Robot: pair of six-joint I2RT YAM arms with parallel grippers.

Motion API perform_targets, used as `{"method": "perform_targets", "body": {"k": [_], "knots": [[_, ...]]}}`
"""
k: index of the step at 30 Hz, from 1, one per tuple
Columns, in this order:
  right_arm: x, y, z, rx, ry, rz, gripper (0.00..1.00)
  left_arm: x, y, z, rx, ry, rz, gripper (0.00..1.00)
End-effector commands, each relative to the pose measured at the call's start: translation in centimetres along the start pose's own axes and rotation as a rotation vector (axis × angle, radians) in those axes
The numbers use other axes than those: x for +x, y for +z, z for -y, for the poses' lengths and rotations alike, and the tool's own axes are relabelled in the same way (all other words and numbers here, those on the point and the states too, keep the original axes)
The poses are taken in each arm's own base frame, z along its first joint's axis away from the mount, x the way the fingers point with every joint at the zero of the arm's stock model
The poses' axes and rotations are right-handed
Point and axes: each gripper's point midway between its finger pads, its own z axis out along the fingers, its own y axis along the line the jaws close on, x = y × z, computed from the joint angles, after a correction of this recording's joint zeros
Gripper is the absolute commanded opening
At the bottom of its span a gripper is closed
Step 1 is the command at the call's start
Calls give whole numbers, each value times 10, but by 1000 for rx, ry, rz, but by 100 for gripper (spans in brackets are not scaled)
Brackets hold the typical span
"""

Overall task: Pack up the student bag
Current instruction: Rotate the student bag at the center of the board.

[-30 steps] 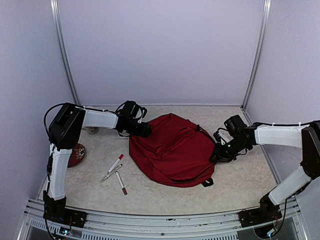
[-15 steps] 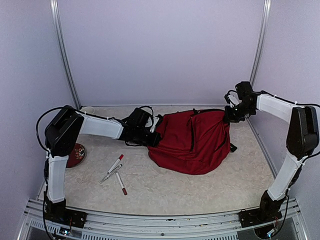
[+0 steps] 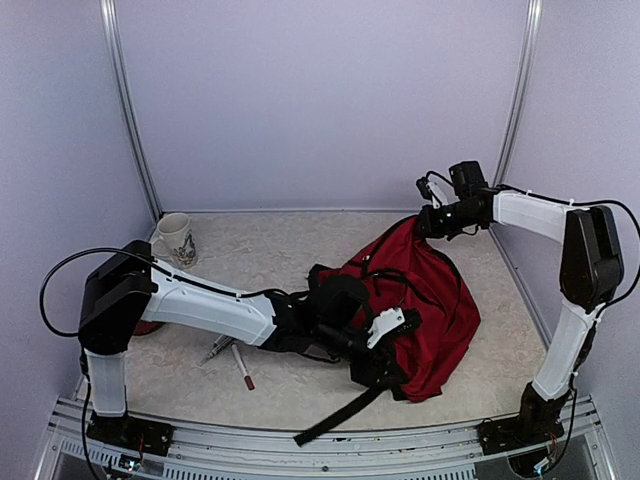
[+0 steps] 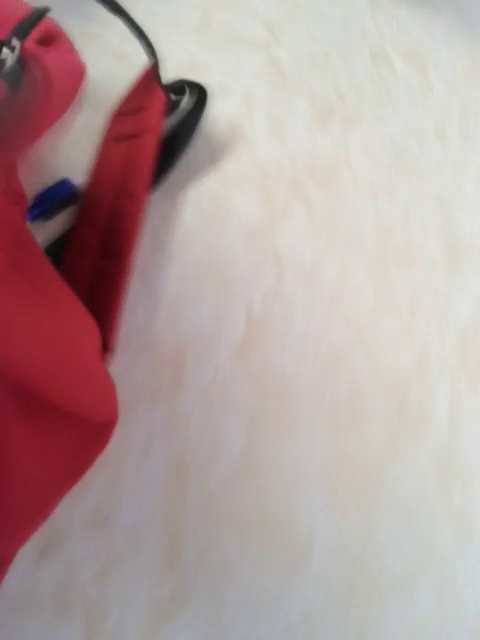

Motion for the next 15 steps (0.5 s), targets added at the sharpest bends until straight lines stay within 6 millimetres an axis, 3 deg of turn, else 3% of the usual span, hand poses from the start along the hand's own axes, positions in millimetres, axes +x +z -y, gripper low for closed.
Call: {"method": "perform_targets", "body": {"k": [1,3,6,8,12,15], "knots": [[-65,-10,-51,-139,-153,197,23,-62,-22,28,119,134,139,80],[-67,-19,-45,-92,-139,195,40,-74,-40,24,114,141,156,97],[-65,-40,-33,17,-131,194,51,-86,-75,3,68,127,189,99],[-51,-53,-19,118,-97,152,54,-91,-103,-33,-55,73,229,99],[17,-74,10,283,35,16,65,-70,-154,-140,-365,-171,294,99],[84,-86,29,383,143,-86,67,-36,-164,-206,-472,-340,252,99]]}}
